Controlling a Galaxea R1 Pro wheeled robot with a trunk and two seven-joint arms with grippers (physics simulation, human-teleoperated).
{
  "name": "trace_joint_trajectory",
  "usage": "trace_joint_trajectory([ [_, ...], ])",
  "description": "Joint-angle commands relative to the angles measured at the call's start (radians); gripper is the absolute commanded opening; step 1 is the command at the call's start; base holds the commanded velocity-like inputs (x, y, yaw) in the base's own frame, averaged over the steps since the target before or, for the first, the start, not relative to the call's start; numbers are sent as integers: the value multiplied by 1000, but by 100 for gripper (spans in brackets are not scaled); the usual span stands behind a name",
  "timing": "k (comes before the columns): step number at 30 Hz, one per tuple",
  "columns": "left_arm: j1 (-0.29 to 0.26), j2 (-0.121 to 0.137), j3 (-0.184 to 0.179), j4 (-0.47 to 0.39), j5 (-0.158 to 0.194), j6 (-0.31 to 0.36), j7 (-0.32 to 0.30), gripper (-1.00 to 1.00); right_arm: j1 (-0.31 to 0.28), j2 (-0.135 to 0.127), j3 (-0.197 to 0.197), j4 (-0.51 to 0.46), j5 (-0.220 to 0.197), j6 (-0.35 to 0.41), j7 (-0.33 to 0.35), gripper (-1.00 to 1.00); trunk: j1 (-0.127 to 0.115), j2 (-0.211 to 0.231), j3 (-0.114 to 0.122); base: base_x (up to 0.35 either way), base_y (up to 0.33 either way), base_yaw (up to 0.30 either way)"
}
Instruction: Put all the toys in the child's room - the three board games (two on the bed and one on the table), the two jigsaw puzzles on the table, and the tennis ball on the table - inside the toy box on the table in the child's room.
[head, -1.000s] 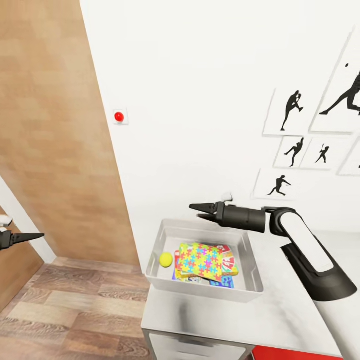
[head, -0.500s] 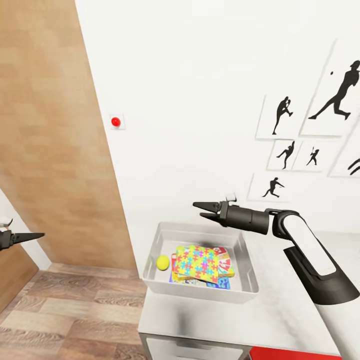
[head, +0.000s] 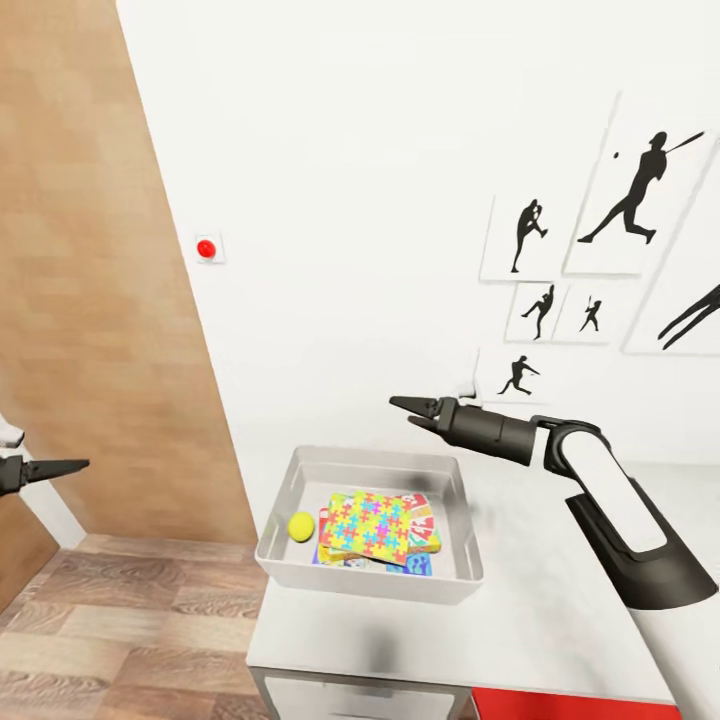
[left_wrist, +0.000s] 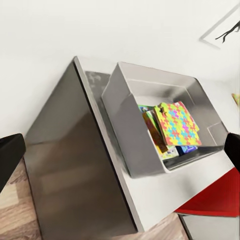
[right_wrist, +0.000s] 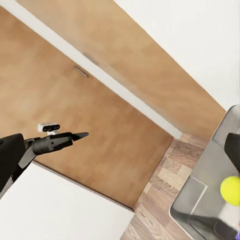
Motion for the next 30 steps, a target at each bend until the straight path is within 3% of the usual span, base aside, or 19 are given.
trace_joint_trajectory([
  [1,-1,-2,3,-2,-3,15,-4,100,-1,1,1,0,1,0,-5,100,1,-2,-2,-2,-24,-4],
  [7,-4,-23,4,-61,-2,81,-4,100,-2,9,-9,2,26,-3,-6,100,1,-2,-2,-1,-9,-2],
  [14,-4,-30,8,-153,3,174,-4,100,-2,11,-56,5,29,4,-3,100,1,-2,-2,0,-1,0],
  [24,-3,-32,13,-252,64,261,-4,100,-1,10,-79,6,27,3,3,100,1,-2,-2,0,0,0],
  [30,-3,-33,13,-288,78,291,-4,100,-1,10,-91,5,28,4,3,100,1,-2,-2,0,0,0],
])
